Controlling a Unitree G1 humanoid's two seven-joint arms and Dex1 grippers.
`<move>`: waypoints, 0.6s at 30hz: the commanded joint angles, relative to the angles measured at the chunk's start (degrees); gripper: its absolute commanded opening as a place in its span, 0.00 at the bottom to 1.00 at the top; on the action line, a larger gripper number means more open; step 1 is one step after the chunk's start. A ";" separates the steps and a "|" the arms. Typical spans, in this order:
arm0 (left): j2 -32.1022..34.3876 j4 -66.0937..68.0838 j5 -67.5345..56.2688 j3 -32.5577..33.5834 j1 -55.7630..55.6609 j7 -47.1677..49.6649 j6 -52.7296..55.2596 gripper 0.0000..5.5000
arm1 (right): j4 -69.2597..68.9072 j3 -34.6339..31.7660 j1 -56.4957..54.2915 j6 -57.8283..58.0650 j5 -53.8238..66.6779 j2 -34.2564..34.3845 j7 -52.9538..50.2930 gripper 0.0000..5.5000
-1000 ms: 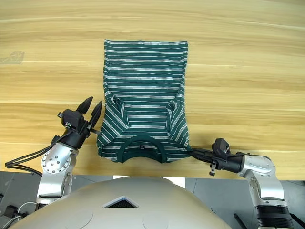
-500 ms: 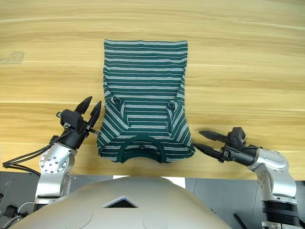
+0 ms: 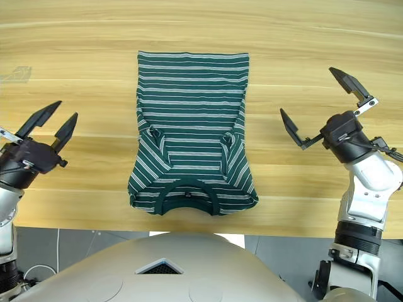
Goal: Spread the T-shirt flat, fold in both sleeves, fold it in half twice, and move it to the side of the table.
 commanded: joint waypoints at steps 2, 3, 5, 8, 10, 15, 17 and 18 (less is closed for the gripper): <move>11.12 10.23 25.69 -3.02 3.79 5.79 -27.67 0.26 | 14.83 0.72 -6.13 -50.95 -23.67 -8.01 1.25 0.98; 11.79 11.25 27.19 -4.25 4.05 5.99 -30.00 0.26 | 15.41 1.16 -5.41 -52.43 -24.87 -9.49 0.55 0.98; 12.03 12.79 28.19 -5.31 4.93 6.48 -33.30 0.26 | 16.66 2.29 -4.92 -52.78 -27.48 -12.05 -1.47 0.98; 11.95 15.08 31.25 -6.20 6.29 8.39 -37.66 0.26 | 18.34 4.21 -4.24 -52.79 -31.23 -15.18 -4.91 0.98; 11.87 17.69 34.04 -7.29 5.48 10.47 -40.01 0.26 | 18.28 5.71 -3.26 -52.79 -35.28 -17.36 -9.34 0.98; 10.61 20.16 39.19 -12.72 1.90 14.20 -43.04 0.26 | 18.34 8.68 -0.13 -52.79 -48.04 -21.74 -23.60 0.98; 10.33 21.09 40.42 -14.30 0.74 15.36 -42.62 0.26 | 19.19 9.64 -1.20 -52.78 -52.34 -22.92 -28.34 0.98; 9.95 21.24 41.03 -15.07 0.00 16.09 -42.21 0.26 | 20.05 10.65 -2.06 -52.78 -54.42 -23.30 -30.20 0.98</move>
